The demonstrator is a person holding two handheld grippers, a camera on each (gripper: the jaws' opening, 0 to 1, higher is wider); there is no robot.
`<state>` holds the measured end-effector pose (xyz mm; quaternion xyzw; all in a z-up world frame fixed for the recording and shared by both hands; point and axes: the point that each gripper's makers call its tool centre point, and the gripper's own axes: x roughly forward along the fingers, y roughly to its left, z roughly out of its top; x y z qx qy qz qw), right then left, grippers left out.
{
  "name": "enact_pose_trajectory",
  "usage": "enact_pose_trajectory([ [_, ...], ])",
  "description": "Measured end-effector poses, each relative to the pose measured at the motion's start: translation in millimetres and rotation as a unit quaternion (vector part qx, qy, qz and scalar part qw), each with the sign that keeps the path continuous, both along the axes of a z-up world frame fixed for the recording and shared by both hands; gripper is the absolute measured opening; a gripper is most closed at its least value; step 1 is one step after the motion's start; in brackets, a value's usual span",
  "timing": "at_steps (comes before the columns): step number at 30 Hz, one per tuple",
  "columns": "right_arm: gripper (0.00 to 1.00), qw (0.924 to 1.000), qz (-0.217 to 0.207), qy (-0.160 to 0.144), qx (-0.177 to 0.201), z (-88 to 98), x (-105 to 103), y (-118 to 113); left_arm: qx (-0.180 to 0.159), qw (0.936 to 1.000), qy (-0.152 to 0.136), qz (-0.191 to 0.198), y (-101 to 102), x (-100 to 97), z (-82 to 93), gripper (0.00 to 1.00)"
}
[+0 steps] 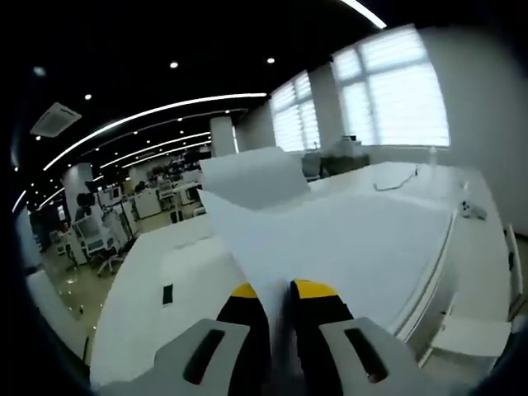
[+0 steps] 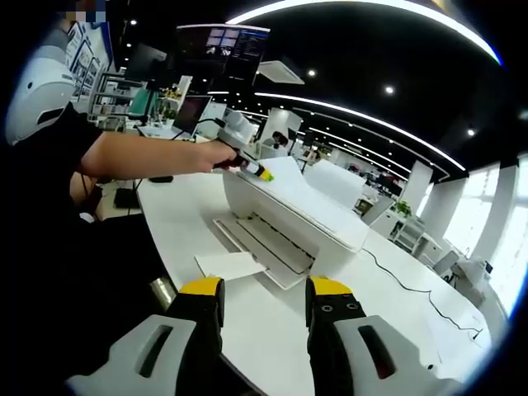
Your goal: Remove the paper from the printer output slot and place it on top of the printer
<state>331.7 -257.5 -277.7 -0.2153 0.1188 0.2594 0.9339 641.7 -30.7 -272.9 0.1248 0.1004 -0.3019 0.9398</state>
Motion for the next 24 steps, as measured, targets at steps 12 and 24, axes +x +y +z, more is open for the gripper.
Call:
enact_pose_trajectory([
  [12,0.35,1.0,-0.001,-0.004,-0.001,2.8,-0.2,-0.7,0.051,0.9983,-0.021,0.022,6.5,5.1,0.6,0.34],
  [24,0.35,1.0,0.003,-0.006,-0.003,3.8,1.2,1.6,0.048,0.9972,-0.029,0.049,20.8,27.4,5.5,0.53],
])
